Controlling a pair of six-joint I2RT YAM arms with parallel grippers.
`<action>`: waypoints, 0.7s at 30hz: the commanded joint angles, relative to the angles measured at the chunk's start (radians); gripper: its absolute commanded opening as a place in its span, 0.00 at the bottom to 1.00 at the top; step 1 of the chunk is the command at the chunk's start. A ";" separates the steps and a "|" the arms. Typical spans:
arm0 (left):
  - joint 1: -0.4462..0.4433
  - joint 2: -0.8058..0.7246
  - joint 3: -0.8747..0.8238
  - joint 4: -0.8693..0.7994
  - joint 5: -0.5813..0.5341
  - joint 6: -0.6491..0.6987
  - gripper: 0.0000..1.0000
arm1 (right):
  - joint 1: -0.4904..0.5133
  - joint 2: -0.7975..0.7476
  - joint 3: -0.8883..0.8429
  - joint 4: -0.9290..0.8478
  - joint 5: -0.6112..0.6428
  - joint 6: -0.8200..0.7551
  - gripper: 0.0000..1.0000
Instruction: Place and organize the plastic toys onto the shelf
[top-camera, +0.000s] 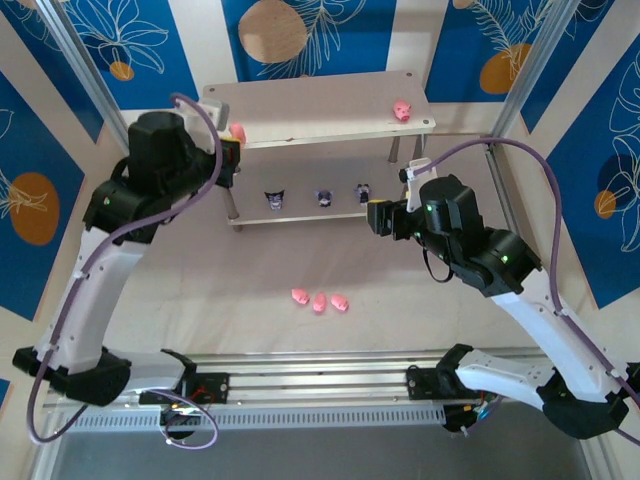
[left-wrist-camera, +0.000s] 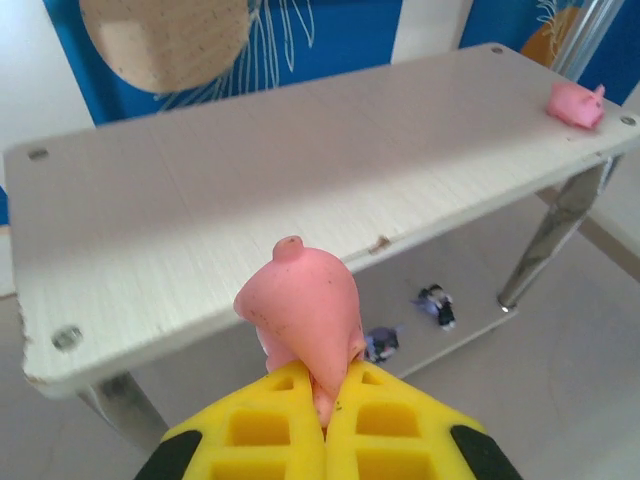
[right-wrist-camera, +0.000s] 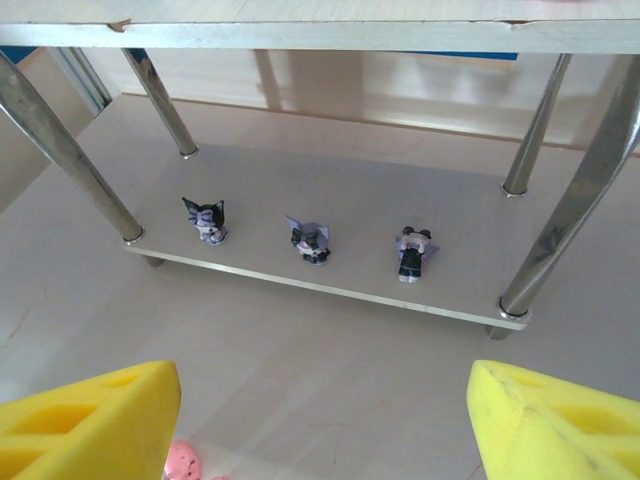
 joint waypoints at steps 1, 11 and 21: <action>0.047 0.088 0.088 -0.095 0.064 0.069 0.04 | -0.004 -0.004 0.025 0.043 -0.018 -0.022 0.76; 0.171 0.246 0.216 -0.118 0.155 0.053 0.04 | -0.012 0.006 0.026 0.068 -0.034 -0.032 0.76; 0.209 0.292 0.219 -0.076 0.180 0.033 0.04 | -0.028 0.028 0.017 0.075 -0.065 -0.029 0.76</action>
